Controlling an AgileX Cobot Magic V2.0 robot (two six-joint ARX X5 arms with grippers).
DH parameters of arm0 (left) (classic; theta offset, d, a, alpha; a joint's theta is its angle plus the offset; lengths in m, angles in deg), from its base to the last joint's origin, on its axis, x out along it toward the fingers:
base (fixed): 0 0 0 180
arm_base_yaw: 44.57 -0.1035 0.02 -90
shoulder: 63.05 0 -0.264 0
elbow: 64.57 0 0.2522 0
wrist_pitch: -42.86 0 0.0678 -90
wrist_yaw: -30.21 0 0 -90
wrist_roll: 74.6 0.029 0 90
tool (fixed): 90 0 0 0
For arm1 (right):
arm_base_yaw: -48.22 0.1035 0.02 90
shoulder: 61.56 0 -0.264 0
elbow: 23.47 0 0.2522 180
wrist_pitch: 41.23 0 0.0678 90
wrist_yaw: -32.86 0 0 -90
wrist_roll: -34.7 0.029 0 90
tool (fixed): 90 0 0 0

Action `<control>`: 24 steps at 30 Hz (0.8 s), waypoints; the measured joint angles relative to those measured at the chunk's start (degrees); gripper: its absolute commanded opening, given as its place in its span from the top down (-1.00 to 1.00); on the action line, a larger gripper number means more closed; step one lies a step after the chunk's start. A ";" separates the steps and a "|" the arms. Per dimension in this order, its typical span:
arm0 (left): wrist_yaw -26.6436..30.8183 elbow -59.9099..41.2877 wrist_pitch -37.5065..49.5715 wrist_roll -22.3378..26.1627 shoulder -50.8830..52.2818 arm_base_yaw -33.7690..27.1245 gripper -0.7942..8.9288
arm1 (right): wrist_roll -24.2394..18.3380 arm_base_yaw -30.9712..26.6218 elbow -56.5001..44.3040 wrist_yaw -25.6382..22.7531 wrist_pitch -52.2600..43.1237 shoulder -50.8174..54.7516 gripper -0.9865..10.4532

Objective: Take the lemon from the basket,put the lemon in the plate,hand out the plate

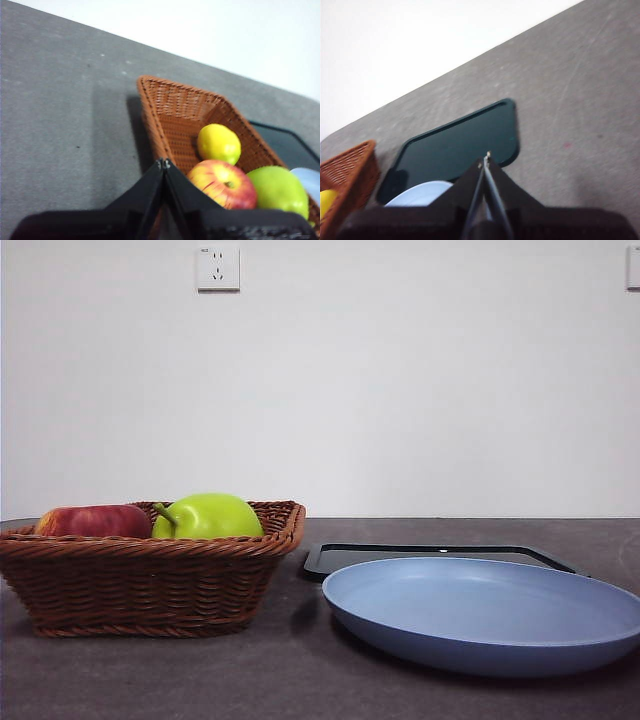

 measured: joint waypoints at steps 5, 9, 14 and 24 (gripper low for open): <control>0.00 2.82 -0.33 -2.89 -2.34 0.00 0.82 | 1.25 0.00 4.13 1.77 2.51 -1.70 0.82; 0.00 8.72 0.02 -3.34 -7.39 0.00 0.82 | 1.38 0.00 10.05 2.45 4.46 -5.16 0.82; -0.76 16.11 -0.04 -3.34 -17.03 0.00 0.82 | 0.20 0.00 17.22 2.56 8.33 -11.39 0.82; -13.66 33.03 -4.68 2.16 -39.01 0.00 0.82 | -7.80 0.00 32.61 6.25 15.85 -28.35 0.82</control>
